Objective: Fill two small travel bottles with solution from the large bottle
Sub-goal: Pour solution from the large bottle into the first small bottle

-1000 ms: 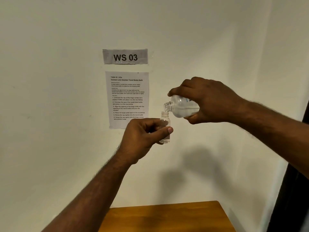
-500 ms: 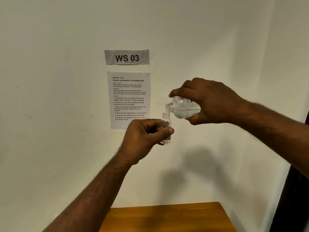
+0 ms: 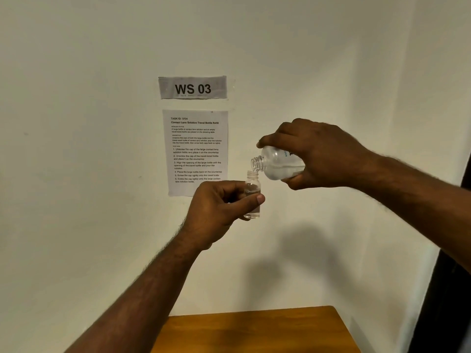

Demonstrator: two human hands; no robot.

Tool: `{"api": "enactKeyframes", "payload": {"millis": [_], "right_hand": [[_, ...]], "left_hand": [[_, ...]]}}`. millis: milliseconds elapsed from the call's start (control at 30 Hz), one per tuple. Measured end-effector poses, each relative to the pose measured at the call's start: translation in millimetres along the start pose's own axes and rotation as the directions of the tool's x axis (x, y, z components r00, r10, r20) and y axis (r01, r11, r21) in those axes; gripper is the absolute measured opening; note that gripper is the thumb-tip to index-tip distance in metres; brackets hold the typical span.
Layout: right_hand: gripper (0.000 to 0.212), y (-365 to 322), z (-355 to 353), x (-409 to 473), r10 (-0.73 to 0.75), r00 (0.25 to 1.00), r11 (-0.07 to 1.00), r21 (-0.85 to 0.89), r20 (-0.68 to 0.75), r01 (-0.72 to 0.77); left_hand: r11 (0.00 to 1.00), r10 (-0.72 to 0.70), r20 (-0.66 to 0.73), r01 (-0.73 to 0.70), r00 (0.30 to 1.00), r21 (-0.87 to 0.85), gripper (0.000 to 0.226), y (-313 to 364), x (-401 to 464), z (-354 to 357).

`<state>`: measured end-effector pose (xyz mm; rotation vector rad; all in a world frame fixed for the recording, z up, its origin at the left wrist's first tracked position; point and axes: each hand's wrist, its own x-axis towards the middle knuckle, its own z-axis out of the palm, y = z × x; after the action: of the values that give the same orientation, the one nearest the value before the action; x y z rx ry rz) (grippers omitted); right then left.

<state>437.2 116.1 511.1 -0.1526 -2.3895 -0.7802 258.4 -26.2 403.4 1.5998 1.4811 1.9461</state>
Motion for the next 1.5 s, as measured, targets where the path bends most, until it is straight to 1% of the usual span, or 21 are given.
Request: {"api": "enactKeyframes", "payload": {"millis": [267, 567, 733, 867, 1067, 1233, 1500], "right_hand": [[0.072, -1, -1, -1, 0.002, 1.0, 1.0, -0.001, 0.012, -0.002], [0.074, -3, -2, 0, 0.012, 1.0, 1.0, -0.004, 0.022, -0.012], [0.072, -4, -3, 0, 0.01, 1.0, 1.0, -0.011, 0.015, -0.01], [0.073, -5, -3, -1, 0.01, 1.0, 1.0, -0.009, 0.022, -0.01], [0.072, -6, -4, -2, 0.013, 1.0, 1.0, -0.01, 0.021, -0.013], [0.072, -7, -5, -3, 0.021, 1.0, 1.0, 0.002, 0.019, -0.021], [0.073, -12, 2, -10, 0.066, 0.998, 0.994, 0.091, 0.013, -0.067]], "left_hand": [[1.0, 0.018, 0.007, -0.018, 1.0, 0.019, 0.021, -1, -2, -1], [0.998, 0.045, 0.024, -0.046, 0.999, 0.041, 0.013, 2, -4, -2], [0.997, 0.059, 0.025, -0.061, 0.998, 0.056, 0.018, 1, -4, -4], [0.997, 0.053, 0.025, -0.054, 0.998, 0.056, 0.012, 1, -5, -4], [0.998, 0.04, 0.016, -0.041, 0.999, 0.05, 0.013, 3, -8, -3], [0.999, 0.037, -0.001, -0.037, 0.999, 0.039, 0.018, 4, -9, -3], [0.999, 0.047, 0.015, -0.048, 0.999, 0.02, 0.011, 2, -13, -2]]}}
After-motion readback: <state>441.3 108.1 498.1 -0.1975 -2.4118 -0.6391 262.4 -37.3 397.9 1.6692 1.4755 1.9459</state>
